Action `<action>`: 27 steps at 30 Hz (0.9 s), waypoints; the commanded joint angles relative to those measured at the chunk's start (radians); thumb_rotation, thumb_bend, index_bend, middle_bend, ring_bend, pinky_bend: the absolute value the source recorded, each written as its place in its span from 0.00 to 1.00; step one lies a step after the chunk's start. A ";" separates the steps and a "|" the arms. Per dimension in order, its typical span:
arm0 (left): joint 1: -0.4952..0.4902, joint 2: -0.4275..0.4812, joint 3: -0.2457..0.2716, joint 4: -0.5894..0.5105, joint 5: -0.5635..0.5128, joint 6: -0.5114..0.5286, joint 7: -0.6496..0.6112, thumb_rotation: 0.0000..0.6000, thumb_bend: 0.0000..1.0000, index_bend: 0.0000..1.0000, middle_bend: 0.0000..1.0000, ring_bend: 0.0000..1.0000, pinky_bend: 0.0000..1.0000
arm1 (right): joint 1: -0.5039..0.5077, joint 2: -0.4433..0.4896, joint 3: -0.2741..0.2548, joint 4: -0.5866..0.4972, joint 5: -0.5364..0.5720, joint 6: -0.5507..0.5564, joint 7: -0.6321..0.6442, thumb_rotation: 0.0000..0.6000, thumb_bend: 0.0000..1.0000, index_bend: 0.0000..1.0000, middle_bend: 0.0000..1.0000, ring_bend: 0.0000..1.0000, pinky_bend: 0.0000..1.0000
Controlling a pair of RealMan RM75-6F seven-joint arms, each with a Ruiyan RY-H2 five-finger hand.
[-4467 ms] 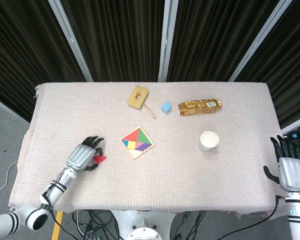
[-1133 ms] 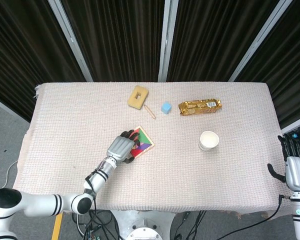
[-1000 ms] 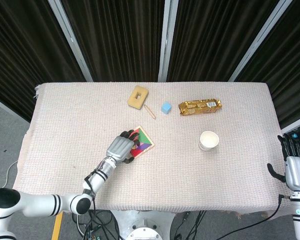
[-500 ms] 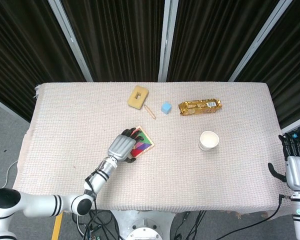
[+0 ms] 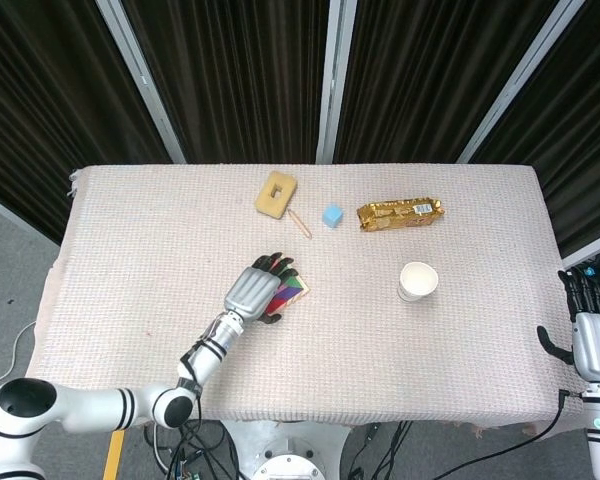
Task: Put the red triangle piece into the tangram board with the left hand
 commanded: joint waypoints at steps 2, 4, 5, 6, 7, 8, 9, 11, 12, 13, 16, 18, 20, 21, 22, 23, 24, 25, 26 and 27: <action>-0.004 -0.010 -0.005 0.020 0.002 -0.008 -0.005 1.00 0.16 0.20 0.08 0.00 0.12 | 0.000 0.000 0.000 0.000 -0.002 0.001 0.000 1.00 0.23 0.00 0.00 0.00 0.00; -0.004 -0.016 -0.007 0.029 -0.001 -0.011 -0.008 1.00 0.16 0.20 0.08 0.00 0.12 | -0.001 0.001 0.000 0.000 -0.002 0.003 0.001 1.00 0.23 0.00 0.00 0.00 0.00; -0.005 -0.019 -0.009 0.035 -0.003 -0.014 -0.010 1.00 0.16 0.20 0.08 0.00 0.12 | -0.001 0.001 0.001 0.001 -0.001 0.003 0.002 1.00 0.23 0.00 0.00 0.00 0.00; -0.006 -0.020 -0.009 0.040 -0.005 -0.019 -0.009 1.00 0.16 0.20 0.08 0.00 0.12 | -0.002 0.002 0.000 0.001 0.000 0.002 0.003 1.00 0.23 0.00 0.00 0.00 0.00; -0.009 -0.021 -0.010 0.045 -0.008 -0.024 -0.007 1.00 0.16 0.20 0.08 0.00 0.12 | -0.002 0.002 0.000 0.002 0.001 0.001 0.003 1.00 0.23 0.00 0.00 0.00 0.00; -0.010 -0.022 -0.012 0.048 -0.009 -0.026 -0.006 1.00 0.16 0.20 0.08 0.00 0.12 | -0.003 0.002 -0.001 0.002 0.001 0.001 0.004 1.00 0.23 0.00 0.00 0.00 0.00; -0.012 -0.023 -0.015 0.052 -0.011 -0.028 -0.005 1.00 0.16 0.20 0.08 0.00 0.12 | -0.004 0.002 -0.001 0.003 0.001 0.002 0.004 1.00 0.23 0.00 0.00 0.00 0.00; -0.013 -0.025 -0.018 0.056 -0.012 -0.029 -0.005 1.00 0.16 0.20 0.08 0.00 0.12 | -0.006 0.001 -0.002 0.004 0.003 0.003 0.006 1.00 0.23 0.00 0.00 0.00 0.00; -0.013 -0.026 -0.018 0.059 -0.012 -0.027 -0.003 1.00 0.16 0.20 0.08 0.00 0.12 | -0.007 0.001 -0.002 0.005 0.004 0.003 0.007 1.00 0.23 0.00 0.00 0.00 0.00; -0.011 -0.027 -0.017 0.060 -0.012 -0.026 -0.003 1.00 0.16 0.20 0.08 0.00 0.12 | -0.008 0.001 -0.002 0.006 0.004 0.004 0.008 1.00 0.23 0.00 0.00 0.00 0.00; -0.006 -0.029 -0.012 0.066 -0.015 -0.026 -0.005 1.00 0.16 0.20 0.08 0.00 0.12 | -0.008 0.001 -0.002 0.008 0.004 0.004 0.010 1.00 0.23 0.00 0.00 0.00 0.00; -0.003 -0.031 -0.012 0.070 -0.016 -0.025 -0.005 1.00 0.16 0.21 0.08 0.00 0.12 | -0.009 0.001 -0.002 0.007 0.002 0.006 0.010 1.00 0.23 0.00 0.00 0.00 0.00; -0.003 -0.031 -0.014 0.071 -0.015 -0.024 -0.006 1.00 0.16 0.21 0.08 0.00 0.12 | -0.009 0.002 -0.001 0.006 0.001 0.007 0.010 1.00 0.23 0.00 0.00 0.00 0.00; -0.003 -0.031 -0.015 0.072 -0.013 -0.022 -0.006 1.00 0.16 0.21 0.08 0.00 0.12 | -0.009 0.002 0.000 0.005 0.001 0.008 0.010 1.00 0.23 0.00 0.00 0.00 0.00; -0.002 -0.030 -0.016 0.072 -0.011 -0.020 -0.006 1.00 0.16 0.21 0.08 0.00 0.12 | -0.009 0.003 0.000 0.005 0.001 0.008 0.009 1.00 0.23 0.00 0.00 0.00 0.00; -0.002 -0.030 -0.018 0.072 -0.010 -0.018 -0.007 1.00 0.16 0.21 0.08 0.00 0.12 | -0.009 0.003 0.000 0.004 0.001 0.007 0.009 1.00 0.23 0.00 0.00 0.00 0.00; -0.001 -0.028 -0.020 0.072 -0.009 -0.015 -0.007 1.00 0.16 0.21 0.08 0.00 0.12 | -0.008 0.003 0.000 0.003 0.001 0.007 0.008 1.00 0.23 0.00 0.00 0.00 0.00; 0.000 -0.027 -0.021 0.073 -0.009 -0.013 -0.006 1.00 0.16 0.21 0.08 0.00 0.12 | -0.008 0.003 0.000 0.003 0.001 0.006 0.007 1.00 0.23 0.00 0.00 0.00 0.00; 0.001 -0.026 -0.021 0.074 -0.010 -0.012 -0.004 1.00 0.16 0.21 0.08 0.00 0.12 | -0.008 0.003 -0.001 0.003 0.001 0.006 0.006 1.00 0.23 0.00 0.00 0.00 0.00; 0.002 -0.023 -0.020 0.076 -0.013 -0.011 0.001 1.00 0.16 0.20 0.08 0.00 0.12 | -0.008 0.002 -0.001 0.003 0.001 0.005 0.006 1.00 0.23 0.00 0.00 0.00 0.00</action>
